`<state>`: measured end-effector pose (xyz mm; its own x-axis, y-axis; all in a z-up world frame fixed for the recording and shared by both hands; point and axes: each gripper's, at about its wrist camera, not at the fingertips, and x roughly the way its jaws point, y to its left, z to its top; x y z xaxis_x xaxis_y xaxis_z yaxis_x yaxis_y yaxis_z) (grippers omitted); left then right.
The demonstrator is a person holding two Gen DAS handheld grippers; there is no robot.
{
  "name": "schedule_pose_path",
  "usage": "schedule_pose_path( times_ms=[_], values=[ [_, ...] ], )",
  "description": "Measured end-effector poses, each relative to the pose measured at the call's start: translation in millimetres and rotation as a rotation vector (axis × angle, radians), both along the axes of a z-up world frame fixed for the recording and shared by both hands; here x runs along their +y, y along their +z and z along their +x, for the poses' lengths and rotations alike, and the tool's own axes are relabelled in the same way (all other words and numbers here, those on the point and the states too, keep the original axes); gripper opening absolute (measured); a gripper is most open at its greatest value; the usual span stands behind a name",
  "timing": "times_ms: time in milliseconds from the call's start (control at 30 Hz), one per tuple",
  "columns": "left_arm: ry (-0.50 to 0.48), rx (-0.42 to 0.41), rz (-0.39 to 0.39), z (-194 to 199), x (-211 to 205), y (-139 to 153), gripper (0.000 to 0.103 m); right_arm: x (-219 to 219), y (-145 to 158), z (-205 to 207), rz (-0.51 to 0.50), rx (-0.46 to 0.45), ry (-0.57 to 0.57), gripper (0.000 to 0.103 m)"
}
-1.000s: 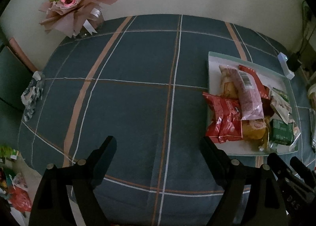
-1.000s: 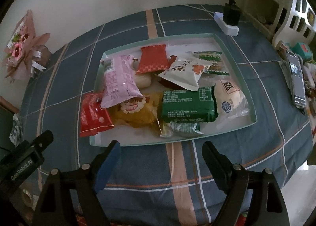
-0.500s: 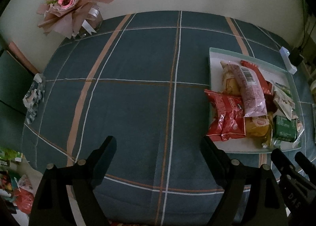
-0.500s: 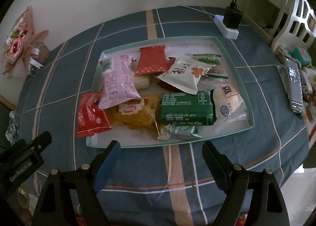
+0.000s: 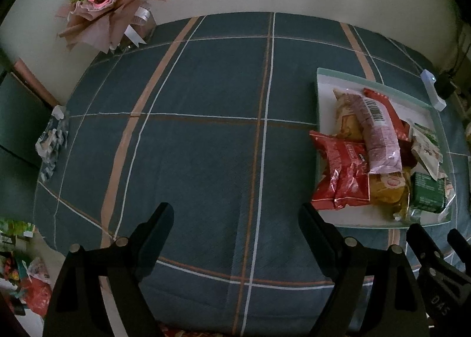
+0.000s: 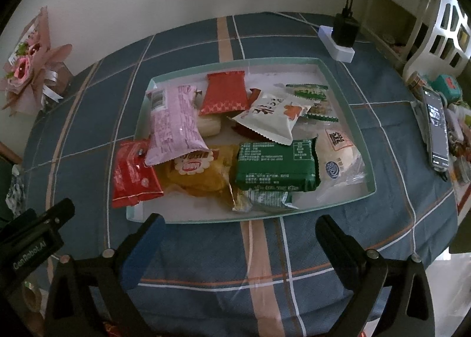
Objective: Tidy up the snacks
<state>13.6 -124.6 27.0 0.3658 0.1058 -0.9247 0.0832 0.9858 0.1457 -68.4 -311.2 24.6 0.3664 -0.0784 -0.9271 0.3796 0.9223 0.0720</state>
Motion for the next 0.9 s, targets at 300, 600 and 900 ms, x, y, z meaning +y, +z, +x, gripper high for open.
schedule_pose_path(
  times_ms=[300,600,900],
  values=[
    [0.009,0.006,0.001,0.8,1.5,-1.5,0.087,0.8,-0.1,0.3,-0.004,0.004,0.003,0.103],
    [0.028,0.019,0.024,0.7,3.1,-3.4,0.087,0.8,0.1,0.0,-0.003,-0.002,0.013,0.103],
    [0.043,0.027,0.032,0.4,6.6,-3.9,0.087,1.7,0.7,0.2,-0.003,-0.001,0.013,0.103]
  ],
)
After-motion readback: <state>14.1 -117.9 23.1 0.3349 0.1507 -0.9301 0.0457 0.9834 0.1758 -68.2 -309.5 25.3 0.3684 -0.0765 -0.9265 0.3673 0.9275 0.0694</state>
